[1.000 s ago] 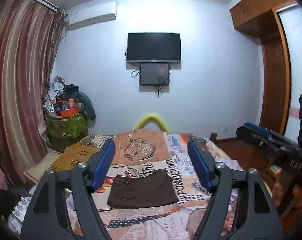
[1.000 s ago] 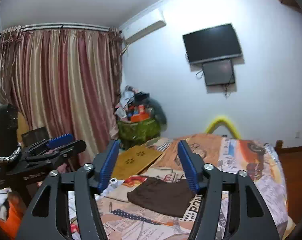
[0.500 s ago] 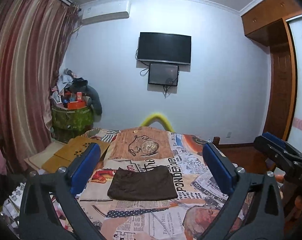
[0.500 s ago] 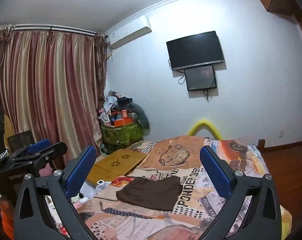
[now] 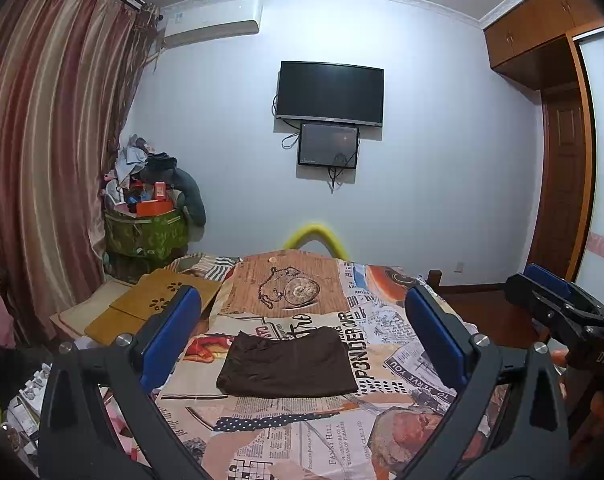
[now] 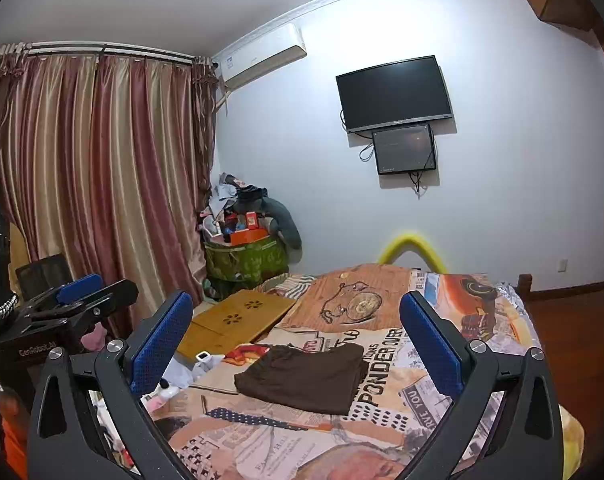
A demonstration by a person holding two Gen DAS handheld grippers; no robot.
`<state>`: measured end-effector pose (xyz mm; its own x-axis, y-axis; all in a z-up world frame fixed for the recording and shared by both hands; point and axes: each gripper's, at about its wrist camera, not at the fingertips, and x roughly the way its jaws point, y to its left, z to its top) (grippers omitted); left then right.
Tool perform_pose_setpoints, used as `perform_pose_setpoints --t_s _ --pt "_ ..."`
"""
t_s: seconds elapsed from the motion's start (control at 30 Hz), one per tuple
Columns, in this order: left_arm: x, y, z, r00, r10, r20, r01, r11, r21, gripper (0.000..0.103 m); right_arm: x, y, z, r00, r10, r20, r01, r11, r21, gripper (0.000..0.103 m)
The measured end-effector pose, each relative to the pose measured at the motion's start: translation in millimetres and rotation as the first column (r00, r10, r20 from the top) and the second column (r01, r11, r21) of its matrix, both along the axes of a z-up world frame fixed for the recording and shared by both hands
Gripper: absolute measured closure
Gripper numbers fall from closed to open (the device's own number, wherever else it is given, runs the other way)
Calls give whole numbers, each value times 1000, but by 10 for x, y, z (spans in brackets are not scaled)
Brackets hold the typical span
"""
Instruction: Fold small clothes
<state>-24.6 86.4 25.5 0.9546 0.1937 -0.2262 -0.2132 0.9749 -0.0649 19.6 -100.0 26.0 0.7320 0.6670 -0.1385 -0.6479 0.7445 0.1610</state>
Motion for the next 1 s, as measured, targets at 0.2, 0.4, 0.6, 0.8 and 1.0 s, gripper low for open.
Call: perform_pose_setpoints --t_s 0.2,0.4,0.6,0.8,1.0 --pt "1 1 -8 1000 4 0 -4 1000 2 0 6 -22 -8 1000 0 -9 0 1000 -6 0" --pt "28 5 -46 1000 6 -6 -6 1000 3 0 6 -24 -13 1000 1 -13 -1 1000 -11 0" --pt "35 -6 -52 1000 4 -7 -4 1000 3 0 7 -31 -8 1000 1 -12 -1 1000 -11 0" --pt "59 -2 -88 1000 -6 -11 6 1000 1 0 0 -17 -10 1000 -1 -11 1 1000 -10 0" --pt "48 10 -111 1000 -21 -12 21 1000 8 0 -6 -22 -9 1000 -3 -13 3 1000 -5 0"
